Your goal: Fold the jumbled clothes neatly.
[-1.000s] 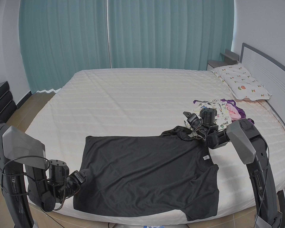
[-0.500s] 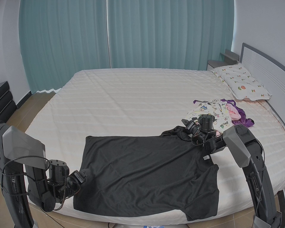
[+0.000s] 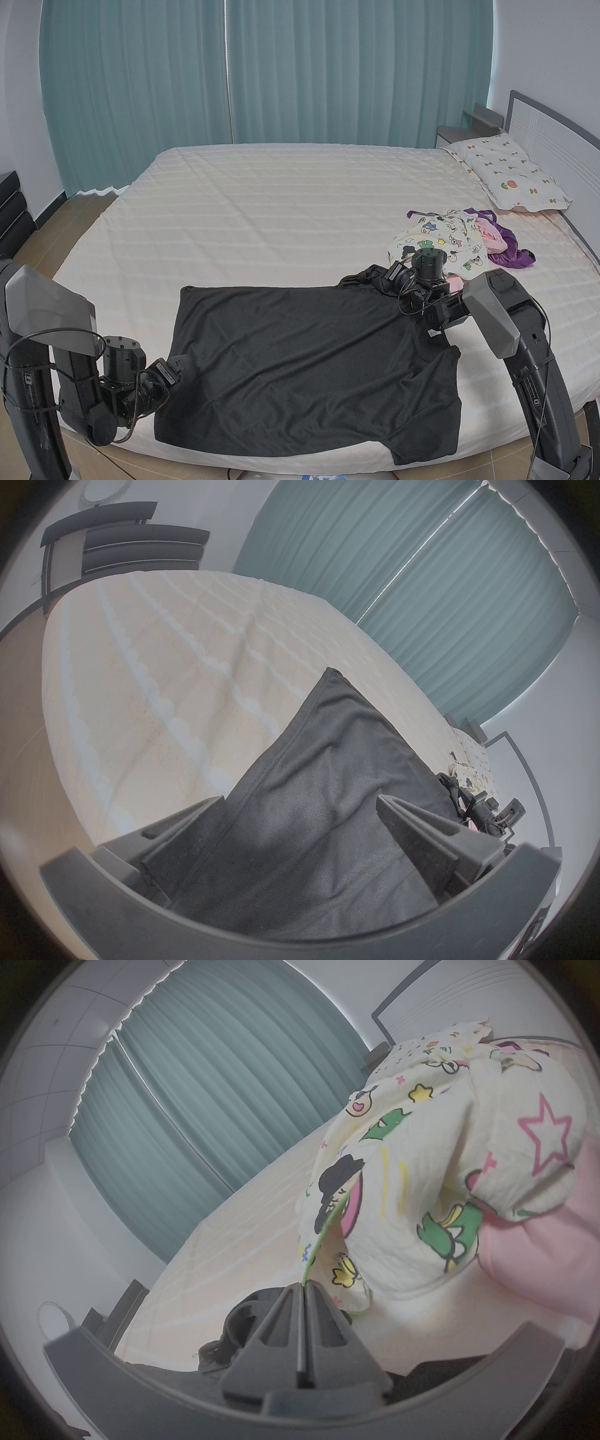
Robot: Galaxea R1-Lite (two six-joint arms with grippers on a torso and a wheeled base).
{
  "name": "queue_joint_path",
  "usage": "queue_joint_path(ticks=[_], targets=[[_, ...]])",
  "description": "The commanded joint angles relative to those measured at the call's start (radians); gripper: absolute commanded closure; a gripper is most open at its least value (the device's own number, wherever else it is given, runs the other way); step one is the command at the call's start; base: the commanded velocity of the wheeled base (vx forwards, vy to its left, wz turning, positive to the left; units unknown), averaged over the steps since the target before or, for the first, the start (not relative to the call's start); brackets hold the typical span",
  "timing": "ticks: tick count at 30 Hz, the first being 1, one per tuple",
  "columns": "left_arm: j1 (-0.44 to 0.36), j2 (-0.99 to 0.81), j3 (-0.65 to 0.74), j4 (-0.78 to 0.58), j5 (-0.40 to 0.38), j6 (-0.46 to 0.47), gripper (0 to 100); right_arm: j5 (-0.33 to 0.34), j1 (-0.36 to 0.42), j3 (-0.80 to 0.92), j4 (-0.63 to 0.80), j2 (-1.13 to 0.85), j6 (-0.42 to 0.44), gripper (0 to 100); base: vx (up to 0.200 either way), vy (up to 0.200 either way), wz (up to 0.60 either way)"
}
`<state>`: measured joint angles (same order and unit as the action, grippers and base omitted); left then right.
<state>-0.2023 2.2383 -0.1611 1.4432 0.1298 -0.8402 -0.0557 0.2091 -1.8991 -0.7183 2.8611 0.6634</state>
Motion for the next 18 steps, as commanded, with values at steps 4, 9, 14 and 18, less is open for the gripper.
queue_joint_path(ticks=[4, 9, 14, 18], targets=[[-0.002, 0.001, 0.000, 0.000, 0.001, 0.000, 0, -0.055, 0.003, -0.101, -0.001, -0.034, 0.021, 100, 0.000, 0.000, 0.00], [-0.006, 0.001, 0.000, 0.000, 0.001, 0.000, 0, -0.055, 0.007, -0.101, -0.010, -0.051, 0.030, 100, 0.000, 0.000, 0.00], [-0.008, 0.001, 0.000, 0.000, 0.001, 0.000, 0, -0.053, 0.006, -0.101, -0.079, -0.065, 0.030, 100, 0.000, 0.000, 0.00], [-0.008, 0.006, 0.000, 0.000, -0.001, 0.000, 0, -0.056, 0.007, -0.101, -0.102, -0.083, 0.024, 100, 0.000, 0.000, 0.00]])
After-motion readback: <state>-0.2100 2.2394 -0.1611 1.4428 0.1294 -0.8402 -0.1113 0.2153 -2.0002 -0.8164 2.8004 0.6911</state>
